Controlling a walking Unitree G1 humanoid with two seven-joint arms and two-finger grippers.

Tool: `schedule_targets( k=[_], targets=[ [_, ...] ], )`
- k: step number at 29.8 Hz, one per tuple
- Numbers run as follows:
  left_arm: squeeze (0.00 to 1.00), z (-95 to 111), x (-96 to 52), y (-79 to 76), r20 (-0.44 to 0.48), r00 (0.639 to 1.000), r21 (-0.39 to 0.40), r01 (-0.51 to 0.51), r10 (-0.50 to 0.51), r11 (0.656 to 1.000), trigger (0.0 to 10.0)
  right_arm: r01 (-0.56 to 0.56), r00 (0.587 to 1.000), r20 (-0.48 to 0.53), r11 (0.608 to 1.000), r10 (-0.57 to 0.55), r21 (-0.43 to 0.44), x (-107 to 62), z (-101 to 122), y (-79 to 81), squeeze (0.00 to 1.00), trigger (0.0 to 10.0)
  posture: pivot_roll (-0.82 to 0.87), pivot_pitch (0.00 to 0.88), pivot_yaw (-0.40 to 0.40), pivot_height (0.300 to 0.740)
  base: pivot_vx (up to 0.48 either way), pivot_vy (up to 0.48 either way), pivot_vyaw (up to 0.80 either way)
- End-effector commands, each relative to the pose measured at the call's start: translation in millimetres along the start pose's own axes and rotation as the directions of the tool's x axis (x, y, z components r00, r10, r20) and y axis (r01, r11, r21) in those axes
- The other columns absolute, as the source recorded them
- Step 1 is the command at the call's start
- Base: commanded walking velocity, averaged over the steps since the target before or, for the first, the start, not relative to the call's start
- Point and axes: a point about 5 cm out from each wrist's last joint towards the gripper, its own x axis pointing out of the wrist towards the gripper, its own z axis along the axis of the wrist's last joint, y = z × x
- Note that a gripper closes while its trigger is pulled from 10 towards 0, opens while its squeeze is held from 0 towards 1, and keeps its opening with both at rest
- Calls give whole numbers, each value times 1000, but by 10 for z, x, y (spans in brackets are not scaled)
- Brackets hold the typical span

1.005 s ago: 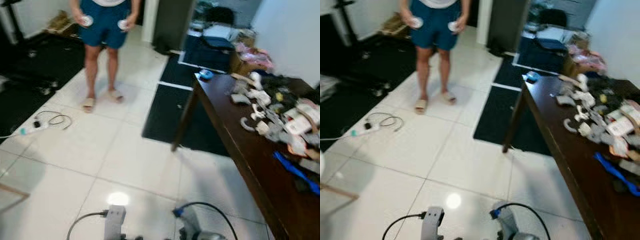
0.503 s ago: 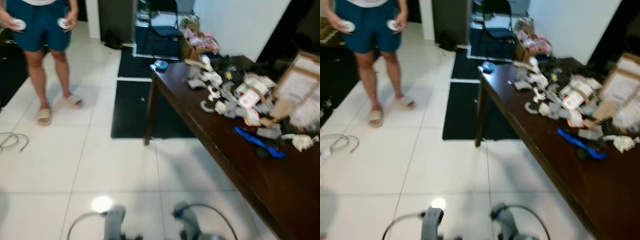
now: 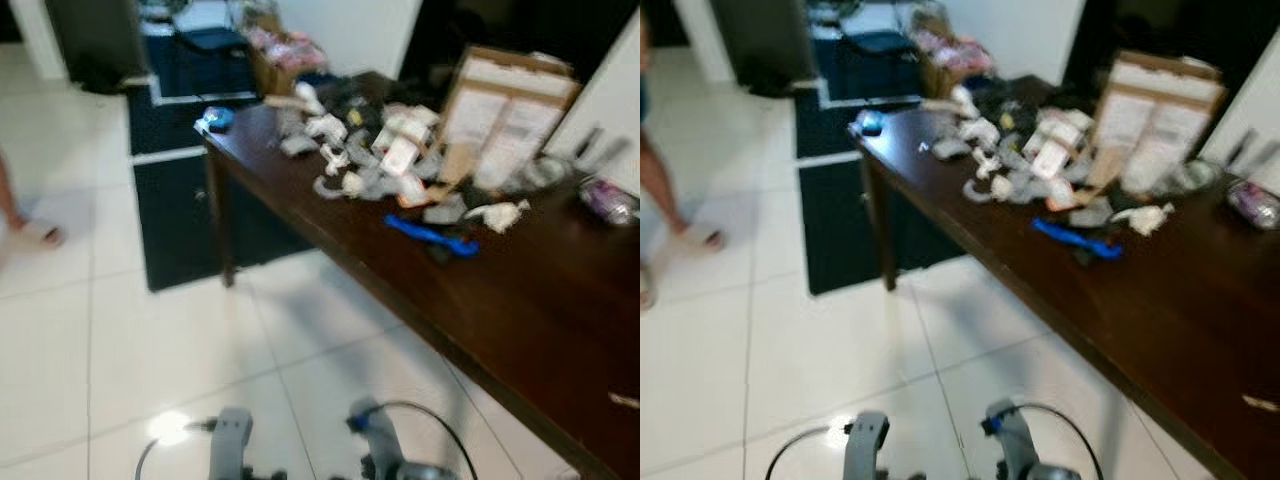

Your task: Picking trash to rubbish bin

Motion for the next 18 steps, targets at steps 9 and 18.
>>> schedule_targets(
  k=[9,18],
  targets=[
    [0,-142,-18,-19,-39,999,-18,-2,1,1000,10000,-8,1000,-9,1000,9,11,5,-49,27,0,10000,34,92,-48,740,0,0,-788],
    [0,-129,-16,-14,-24,1000,-32,-13,13,999,10000,-12,1000,-10,1000,12,2,3,-53,28,0,10000,34,93,-52,740,0,0,-793]
  ],
)
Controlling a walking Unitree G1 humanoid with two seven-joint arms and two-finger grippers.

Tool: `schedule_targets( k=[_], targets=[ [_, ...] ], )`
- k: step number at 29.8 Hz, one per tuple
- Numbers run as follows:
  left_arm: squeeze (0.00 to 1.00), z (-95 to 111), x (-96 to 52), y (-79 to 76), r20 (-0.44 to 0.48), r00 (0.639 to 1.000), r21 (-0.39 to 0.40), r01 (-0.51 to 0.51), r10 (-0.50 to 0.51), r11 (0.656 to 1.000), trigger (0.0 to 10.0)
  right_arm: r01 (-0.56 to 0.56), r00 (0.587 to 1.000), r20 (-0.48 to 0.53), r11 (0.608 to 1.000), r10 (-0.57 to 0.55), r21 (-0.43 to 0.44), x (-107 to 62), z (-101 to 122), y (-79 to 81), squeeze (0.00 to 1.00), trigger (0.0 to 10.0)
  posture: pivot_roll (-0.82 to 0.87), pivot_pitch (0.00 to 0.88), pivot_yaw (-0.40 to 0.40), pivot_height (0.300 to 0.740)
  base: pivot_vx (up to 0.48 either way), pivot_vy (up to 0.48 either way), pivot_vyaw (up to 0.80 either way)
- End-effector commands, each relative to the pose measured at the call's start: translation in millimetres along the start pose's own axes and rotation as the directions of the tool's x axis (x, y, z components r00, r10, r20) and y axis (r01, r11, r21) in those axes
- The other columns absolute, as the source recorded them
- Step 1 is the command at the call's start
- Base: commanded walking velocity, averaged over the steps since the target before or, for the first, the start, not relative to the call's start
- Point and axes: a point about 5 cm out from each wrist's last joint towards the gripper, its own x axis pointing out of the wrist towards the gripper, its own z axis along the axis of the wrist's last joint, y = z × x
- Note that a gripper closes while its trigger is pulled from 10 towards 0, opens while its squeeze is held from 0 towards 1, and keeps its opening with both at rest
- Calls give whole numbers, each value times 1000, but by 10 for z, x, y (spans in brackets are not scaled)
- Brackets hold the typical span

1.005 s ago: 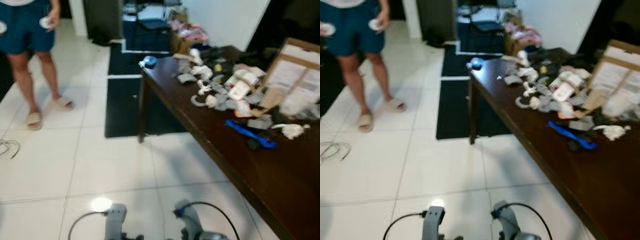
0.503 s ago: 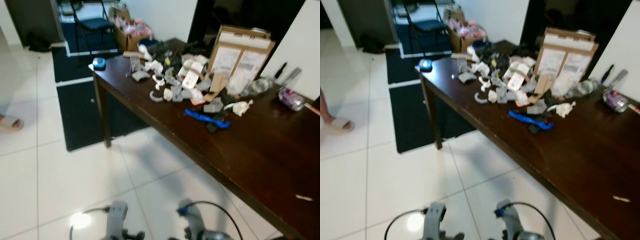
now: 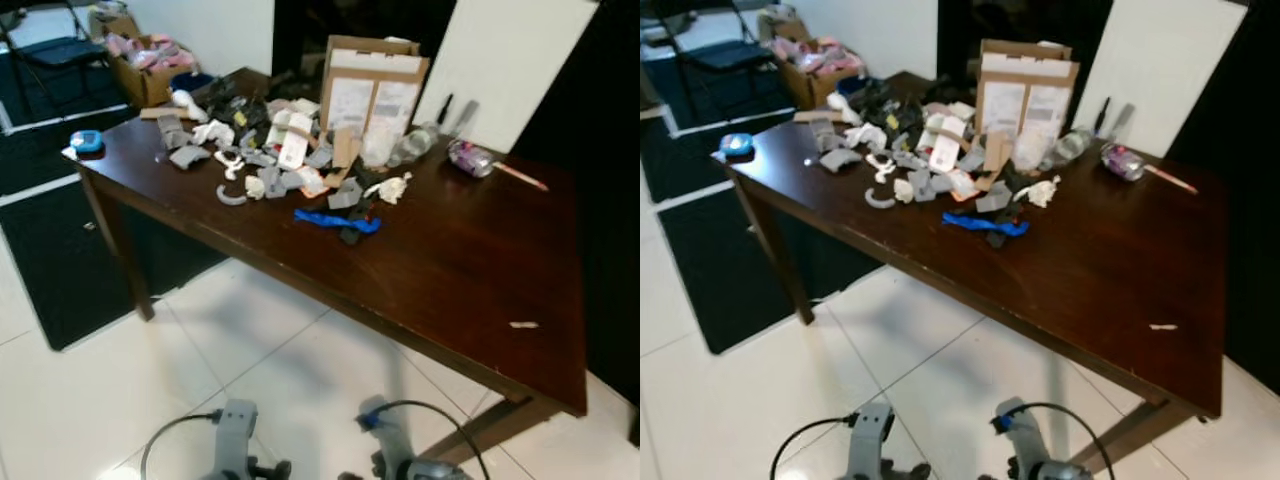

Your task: Picking trash to rubbish bin

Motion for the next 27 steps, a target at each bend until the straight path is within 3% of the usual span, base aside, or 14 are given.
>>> schedule_targets(
  k=[1,10,27],
  targets=[
    [0,-20,10,-26,-8,1000,-6,2,-2,1000,10000,10,1000,-11,1000,-10,-2,-23,-32,-36,0,10000,34,93,-52,740,0,0,-800],
    [0,-11,11,-21,0,1000,-15,-4,4,1000,10000,5,1000,-8,1000,-5,-6,-24,-20,-40,0,10000,34,93,-52,740,0,0,-800],
    [0,11,4,-8,27,1000,-26,-6,7,1000,10000,-10,1000,4,1000,10,-21,-19,-22,-16,0,10000,39,90,-56,740,0,0,0]
  ],
)
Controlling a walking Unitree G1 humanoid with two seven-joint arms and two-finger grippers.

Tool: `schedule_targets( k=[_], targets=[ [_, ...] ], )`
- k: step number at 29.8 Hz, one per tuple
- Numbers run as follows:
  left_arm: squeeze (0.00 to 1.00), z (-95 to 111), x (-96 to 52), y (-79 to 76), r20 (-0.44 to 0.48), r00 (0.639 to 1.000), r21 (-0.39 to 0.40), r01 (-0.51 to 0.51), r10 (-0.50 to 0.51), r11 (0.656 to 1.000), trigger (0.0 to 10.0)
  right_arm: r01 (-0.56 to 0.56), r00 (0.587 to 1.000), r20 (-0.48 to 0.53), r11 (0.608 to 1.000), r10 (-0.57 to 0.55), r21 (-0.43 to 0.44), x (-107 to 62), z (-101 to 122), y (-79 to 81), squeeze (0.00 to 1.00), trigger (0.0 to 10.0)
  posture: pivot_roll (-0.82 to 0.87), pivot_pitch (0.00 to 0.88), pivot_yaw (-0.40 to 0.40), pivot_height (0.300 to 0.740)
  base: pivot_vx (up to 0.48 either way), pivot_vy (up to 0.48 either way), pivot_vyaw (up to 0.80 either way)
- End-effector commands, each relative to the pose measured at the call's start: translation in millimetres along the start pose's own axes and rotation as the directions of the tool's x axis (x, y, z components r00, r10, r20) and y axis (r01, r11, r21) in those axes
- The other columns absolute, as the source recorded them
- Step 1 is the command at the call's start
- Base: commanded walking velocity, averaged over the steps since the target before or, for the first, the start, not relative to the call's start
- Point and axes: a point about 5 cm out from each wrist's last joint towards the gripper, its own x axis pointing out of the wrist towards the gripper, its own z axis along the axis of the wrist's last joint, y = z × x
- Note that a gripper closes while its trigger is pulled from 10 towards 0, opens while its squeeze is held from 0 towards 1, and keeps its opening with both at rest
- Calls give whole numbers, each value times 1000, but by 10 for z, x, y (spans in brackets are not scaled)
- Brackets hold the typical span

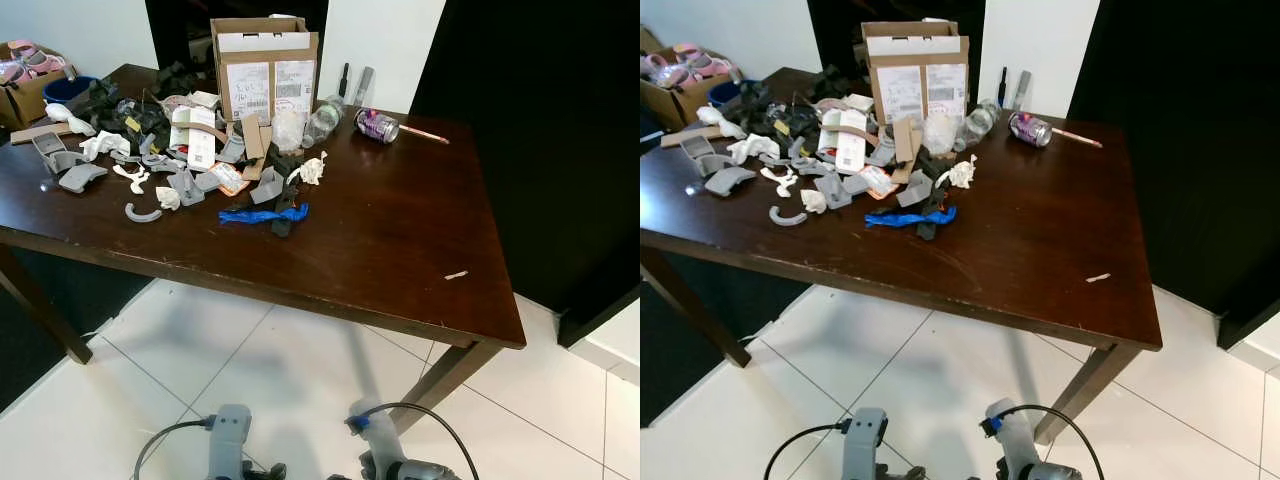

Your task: Picking trash to rubbish bin

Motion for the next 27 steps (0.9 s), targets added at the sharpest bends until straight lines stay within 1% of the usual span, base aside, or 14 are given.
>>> schedule_targets(
  k=[1,6,8,12,15,16,19,20,21,22,23,24,25,27],
  targets=[
    [0,-45,-6,-8,-2,1000,-23,-1,1,1000,10000,-3,1000,-13,1000,3,-1,-19,-68,-8,0,10000,39,90,-56,740,0,0,0],
    [0,-21,-13,20,19,1000,-47,-23,23,999,10000,-9,1000,3,1000,9,-15,-21,-48,-8,0,10000,39,90,-56,740,0,0,0],
    [0,24,-23,63,43,998,-56,-45,47,997,10000,-8,999,31,1000,8,-5,-30,-11,-30,0,10000,48,95,-51,740,0,0,0],
    [0,175,-51,156,112,991,-39,-72,76,997,10000,-107,988,114,994,102,37,-66,112,-54,0,10000,54,100,-47,740,0,0,0],
    [0,318,-86,229,173,982,-4,-75,75,997,10000,-222,956,207,973,206,57,-123,245,-84,0,10000,54,103,-43,740,0,0,0],
    [0,370,-97,243,194,979,7,-62,60,998,10000,-270,939,236,962,251,49,-148,296,-92,0,10000,48,106,-39,740,0,0,0],
    [0,556,-137,260,278,960,41,14,-25,999,10000,-436,851,310,899,423,-29,-253,474,-106,0,10000,47,107,-36,740,0,0,0],
    [0,556,-137,260,278,960,41,14,-25,999,10000,-436,851,310,899,423,-29,-253,474,-106,0,10000,47,107,-36,740,0,0,0],
    [0,588,-145,259,293,955,39,40,-50,998,10000,-468,829,322,882,457,-49,-278,511,-107,0,10000,47,107,-36,740,0,0,0],
    [0,588,-145,259,293,955,39,40,-50,998,10000,-468,829,322,882,457,-49,-278,511,-107,0,10000,47,107,-36,740,0,0,0],
    [0,628,-161,258,305,948,64,71,-87,995,10000,-504,800,333,860,500,-79,-310,556,-109,0,10000,48,109,-34,740,0,0,0],
    [0,666,-187,273,303,945,115,93,-124,989,10000,-549,758,346,827,553,-119,-363,628,-120,0,10000,51,108,-33,740,0,0,0],
    [0,666,-187,273,303,945,115,93,-124,989,10000,-549,758,346,827,553,-119,-363,628,-120,0,10000,51,108,-33,740,0,0,0],
    [0,675,-251,349,236,960,273,81,-149,959,10000,-603,686,369,774,627,-193,-455,784,-135,0,10000,52,110,-34,740,0,0,0]
  ],
)
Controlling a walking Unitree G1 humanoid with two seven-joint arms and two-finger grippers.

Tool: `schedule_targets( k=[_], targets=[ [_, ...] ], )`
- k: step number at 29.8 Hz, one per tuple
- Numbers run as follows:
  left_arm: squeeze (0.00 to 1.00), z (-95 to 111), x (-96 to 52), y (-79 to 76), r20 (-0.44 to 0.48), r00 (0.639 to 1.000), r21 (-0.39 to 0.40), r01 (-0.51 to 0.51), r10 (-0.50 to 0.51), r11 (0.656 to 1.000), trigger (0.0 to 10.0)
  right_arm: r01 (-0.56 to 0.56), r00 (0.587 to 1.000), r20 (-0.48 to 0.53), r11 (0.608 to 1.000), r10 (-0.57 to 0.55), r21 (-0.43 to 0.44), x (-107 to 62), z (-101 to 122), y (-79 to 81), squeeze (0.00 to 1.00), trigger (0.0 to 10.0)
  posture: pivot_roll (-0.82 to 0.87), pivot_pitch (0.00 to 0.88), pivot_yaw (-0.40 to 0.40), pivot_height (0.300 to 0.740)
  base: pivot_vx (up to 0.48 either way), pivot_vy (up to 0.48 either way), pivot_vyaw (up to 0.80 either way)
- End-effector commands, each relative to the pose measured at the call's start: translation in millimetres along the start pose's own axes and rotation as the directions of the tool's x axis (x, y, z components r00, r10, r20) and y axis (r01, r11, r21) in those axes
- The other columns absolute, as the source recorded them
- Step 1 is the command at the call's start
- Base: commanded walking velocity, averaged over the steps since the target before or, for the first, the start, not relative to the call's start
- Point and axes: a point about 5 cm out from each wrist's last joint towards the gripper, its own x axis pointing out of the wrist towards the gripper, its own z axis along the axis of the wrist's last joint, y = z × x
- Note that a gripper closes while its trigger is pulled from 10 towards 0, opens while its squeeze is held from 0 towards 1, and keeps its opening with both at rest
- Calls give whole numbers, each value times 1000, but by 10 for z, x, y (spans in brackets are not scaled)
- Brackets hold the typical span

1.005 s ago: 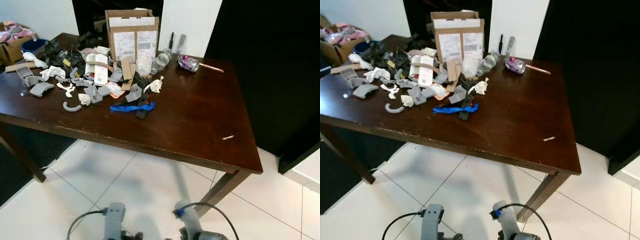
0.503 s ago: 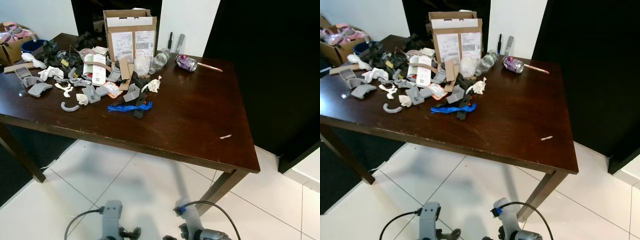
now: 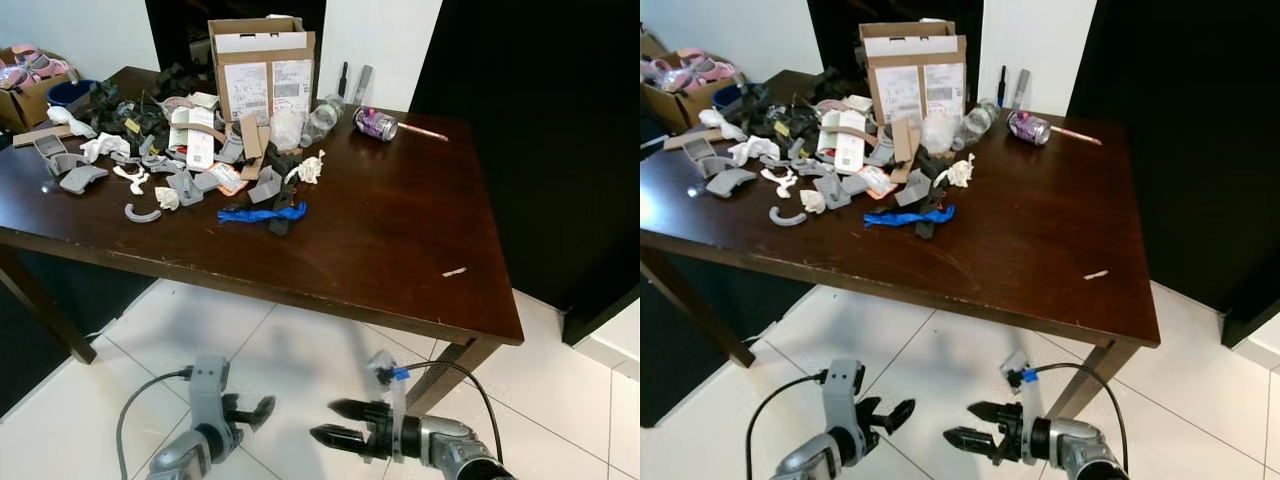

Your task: Picking trash to rubbish bin

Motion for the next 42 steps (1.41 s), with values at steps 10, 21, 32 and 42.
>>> schedule_targets(
  k=[10,21,32,42],
  targets=[
    [0,256,-101,77,67,983,94,164,-170,982,10000,-227,965,103,965,241,-128,-6,452,118,0,10000,63,111,-35,740,0,0,0],
    [0,1049,-373,-706,371,531,198,756,-762,623,10000,-171,774,536,927,336,-334,-25,1466,295,0,10000,74,112,-34,740,0,0,0],
    [0,1268,-340,-712,504,595,159,648,-626,745,10000,-19,628,753,972,193,-234,-24,1925,316,0,10000,83,100,-37,740,0,0,0],
    [0,1420,-294,-265,680,688,-51,389,-253,920,10000,214,689,722,970,-62,-120,141,1862,104,0,10000,97,99,-47,740,0,0,0]
  ],
)
